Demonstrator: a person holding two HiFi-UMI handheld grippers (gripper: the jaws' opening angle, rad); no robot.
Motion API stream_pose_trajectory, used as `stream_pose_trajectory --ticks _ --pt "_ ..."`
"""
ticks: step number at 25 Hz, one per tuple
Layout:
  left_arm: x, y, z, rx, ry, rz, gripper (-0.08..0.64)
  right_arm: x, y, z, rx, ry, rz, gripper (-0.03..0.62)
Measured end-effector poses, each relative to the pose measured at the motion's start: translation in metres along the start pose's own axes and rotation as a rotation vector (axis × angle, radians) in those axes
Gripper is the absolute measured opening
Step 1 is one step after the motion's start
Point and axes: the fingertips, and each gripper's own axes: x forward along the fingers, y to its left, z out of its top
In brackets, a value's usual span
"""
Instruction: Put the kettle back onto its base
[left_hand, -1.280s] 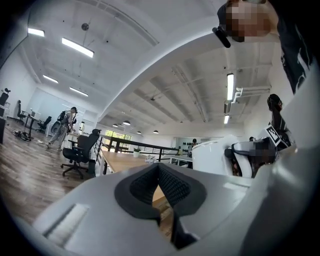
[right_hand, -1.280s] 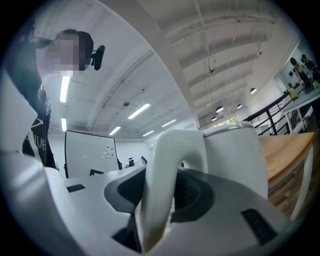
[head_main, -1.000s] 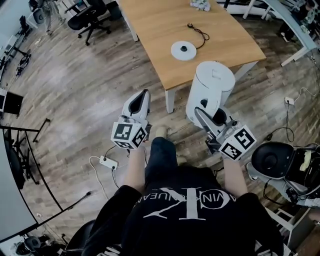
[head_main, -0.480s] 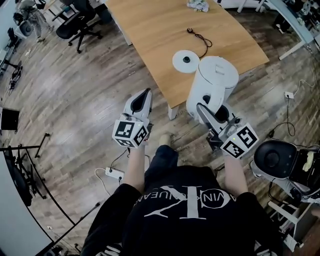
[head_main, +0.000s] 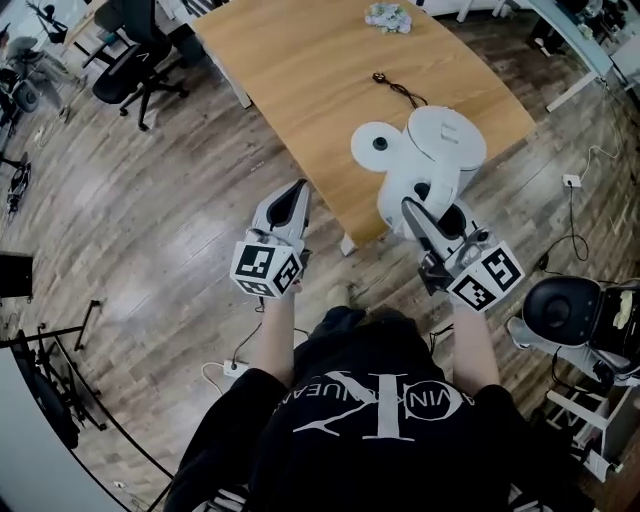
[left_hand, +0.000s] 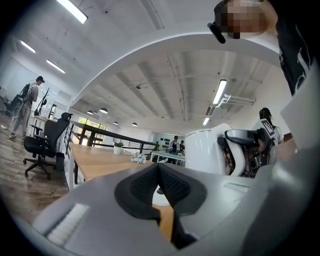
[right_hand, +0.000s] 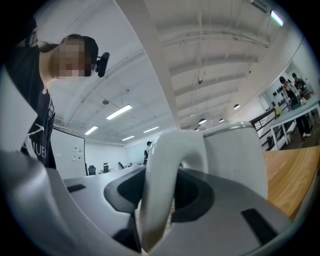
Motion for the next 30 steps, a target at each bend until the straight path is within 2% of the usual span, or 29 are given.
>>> stream_pose_trajectory --ticks 5,8,18,30 --pt "0.016 -0.007 -0.013 -0.028 0.014 -0.039 0.011 0.015 -0.017 0.004 -0.027 0.004 -0.013 0.138" --pt "0.037 0.0 -0.007 -0.028 0.03 -0.048 0.011 0.04 -0.04 0.015 -0.032 0.01 -0.009 0.138" --pt "0.071 0.029 -0.004 -0.037 0.034 -0.001 0.011 0.089 -0.086 0.011 -0.017 0.033 0.034 0.138" --pt "0.082 0.048 -0.012 -0.061 0.061 0.048 0.011 0.128 -0.114 -0.008 0.0 0.061 0.067 0.138"
